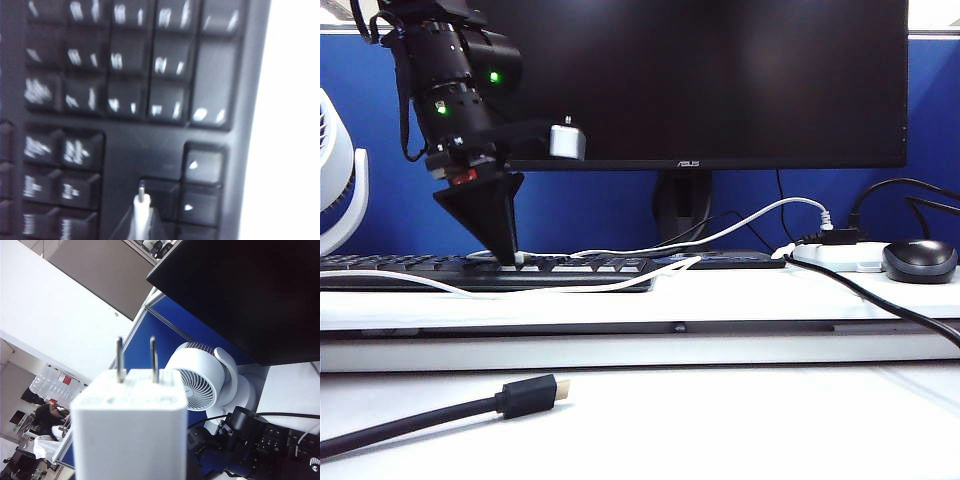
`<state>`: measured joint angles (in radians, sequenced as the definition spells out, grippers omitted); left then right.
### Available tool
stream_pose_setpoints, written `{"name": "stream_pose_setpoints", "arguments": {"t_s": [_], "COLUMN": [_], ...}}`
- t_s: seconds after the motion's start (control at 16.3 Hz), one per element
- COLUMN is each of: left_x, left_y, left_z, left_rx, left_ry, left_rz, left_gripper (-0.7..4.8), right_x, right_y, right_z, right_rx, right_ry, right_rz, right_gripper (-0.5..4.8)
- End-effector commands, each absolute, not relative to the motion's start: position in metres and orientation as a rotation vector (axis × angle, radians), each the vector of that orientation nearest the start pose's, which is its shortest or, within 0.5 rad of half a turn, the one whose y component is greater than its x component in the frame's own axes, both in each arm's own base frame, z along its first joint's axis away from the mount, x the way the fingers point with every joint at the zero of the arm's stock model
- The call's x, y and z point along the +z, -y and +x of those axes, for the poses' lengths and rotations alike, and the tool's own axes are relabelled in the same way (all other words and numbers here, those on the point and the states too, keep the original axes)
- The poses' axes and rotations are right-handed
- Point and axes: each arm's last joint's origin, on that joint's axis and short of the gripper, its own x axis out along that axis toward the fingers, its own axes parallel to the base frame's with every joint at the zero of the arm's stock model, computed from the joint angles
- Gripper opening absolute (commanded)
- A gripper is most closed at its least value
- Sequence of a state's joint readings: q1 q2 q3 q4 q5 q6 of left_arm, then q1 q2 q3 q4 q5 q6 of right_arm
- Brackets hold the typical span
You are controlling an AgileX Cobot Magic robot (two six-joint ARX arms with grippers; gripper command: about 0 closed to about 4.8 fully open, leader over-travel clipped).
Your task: Pick up the Type-C charging cable and the charging base, insert one end of the Type-C charger into the corresponding slot on the base, and finally place the plugged-in charger back on the table.
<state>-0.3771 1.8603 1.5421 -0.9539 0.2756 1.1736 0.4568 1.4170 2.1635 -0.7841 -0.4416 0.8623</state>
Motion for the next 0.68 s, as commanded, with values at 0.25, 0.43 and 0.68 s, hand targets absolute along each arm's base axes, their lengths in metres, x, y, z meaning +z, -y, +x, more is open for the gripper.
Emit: {"name": "stream_pose_setpoints", "arguments": {"t_s": [0.25, 0.43, 0.68], "left_x": [0.342, 0.4, 0.461], "left_y": [0.141, 0.136, 0.138], "left_z": [0.305, 0.279, 0.251], "left_rx": [-1.324, -1.403, -1.487], "left_ry": [-0.369, -0.104, 0.057], "left_rz": [0.659, 0.385, 0.065], "left_gripper": [-0.05, -0.05, -0.05], "right_x": [0.58, 0.588, 0.595], "right_y": [-0.103, -0.102, -0.103], "right_z": [0.183, 0.181, 0.179], "right_rx": [0.843, 0.885, 0.961], "right_ry": [-0.328, -0.254, -0.204], "right_rz": [0.8, 0.804, 0.793], "right_gripper": [-0.06, -0.06, -0.06]}}
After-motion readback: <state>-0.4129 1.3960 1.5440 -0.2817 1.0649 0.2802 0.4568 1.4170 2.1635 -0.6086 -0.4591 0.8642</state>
